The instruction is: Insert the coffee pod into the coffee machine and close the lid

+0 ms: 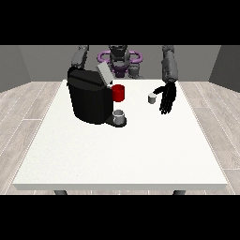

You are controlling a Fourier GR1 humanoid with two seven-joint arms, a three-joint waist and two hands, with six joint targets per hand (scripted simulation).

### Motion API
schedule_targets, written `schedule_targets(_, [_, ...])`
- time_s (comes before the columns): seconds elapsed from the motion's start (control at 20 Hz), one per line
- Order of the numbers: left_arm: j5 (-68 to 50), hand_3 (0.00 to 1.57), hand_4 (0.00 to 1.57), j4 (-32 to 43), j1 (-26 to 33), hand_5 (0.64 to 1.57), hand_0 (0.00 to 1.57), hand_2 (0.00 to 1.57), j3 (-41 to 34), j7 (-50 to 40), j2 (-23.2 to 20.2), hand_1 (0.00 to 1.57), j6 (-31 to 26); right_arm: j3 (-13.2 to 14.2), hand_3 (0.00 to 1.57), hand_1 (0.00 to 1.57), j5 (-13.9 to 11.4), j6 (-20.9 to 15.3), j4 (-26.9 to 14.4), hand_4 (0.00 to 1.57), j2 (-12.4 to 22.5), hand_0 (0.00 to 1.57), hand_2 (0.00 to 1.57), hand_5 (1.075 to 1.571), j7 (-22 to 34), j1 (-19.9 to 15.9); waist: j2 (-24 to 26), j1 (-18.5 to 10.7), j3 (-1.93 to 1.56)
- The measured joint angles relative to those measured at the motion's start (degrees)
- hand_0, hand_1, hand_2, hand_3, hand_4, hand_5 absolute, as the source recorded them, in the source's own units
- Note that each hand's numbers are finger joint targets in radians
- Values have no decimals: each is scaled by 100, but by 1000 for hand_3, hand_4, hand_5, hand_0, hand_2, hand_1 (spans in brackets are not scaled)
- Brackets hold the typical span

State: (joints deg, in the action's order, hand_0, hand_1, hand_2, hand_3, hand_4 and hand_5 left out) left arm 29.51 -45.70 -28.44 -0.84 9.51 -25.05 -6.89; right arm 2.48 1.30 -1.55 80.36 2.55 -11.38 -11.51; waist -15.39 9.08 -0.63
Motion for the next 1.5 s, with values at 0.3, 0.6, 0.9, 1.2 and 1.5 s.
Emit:
schedule_targets(0.3, [91,785,0,53,-170,1571,695,866,-39,84,-63,695,-81,214,0,0,82,-57,-315,409,59,0,0,1571,-44,-268,-85,-52,-25])
schedule_targets(0.6, [399,1130,0,216,-217,1571,1094,1154,-34,223,-54,1094,358,160,0,0,45,-117,-370,406,-2,0,0,1571,18,-291,-31,-3,-27])
schedule_targets(0.9, [757,1097,73,134,-234,1571,1262,1250,184,39,94,1262,532,253,0,0,88,-147,-683,324,-18,0,0,1571,-48,-384,121,-27,-26])
schedule_targets(1.2, [904,1208,64,114,-190,1571,1255,1313,370,-51,344,1255,367,302,0,0,104,-111,-960,361,2,0,0,1571,-146,-257,360,-68,-3])
schedule_targets(1.5, [1096,1349,658,334,-269,1571,1379,1424,339,44,473,1379,622,351,0,0,159,-29,-996,418,107,0,0,1571,-116,-275,414,-58,3])
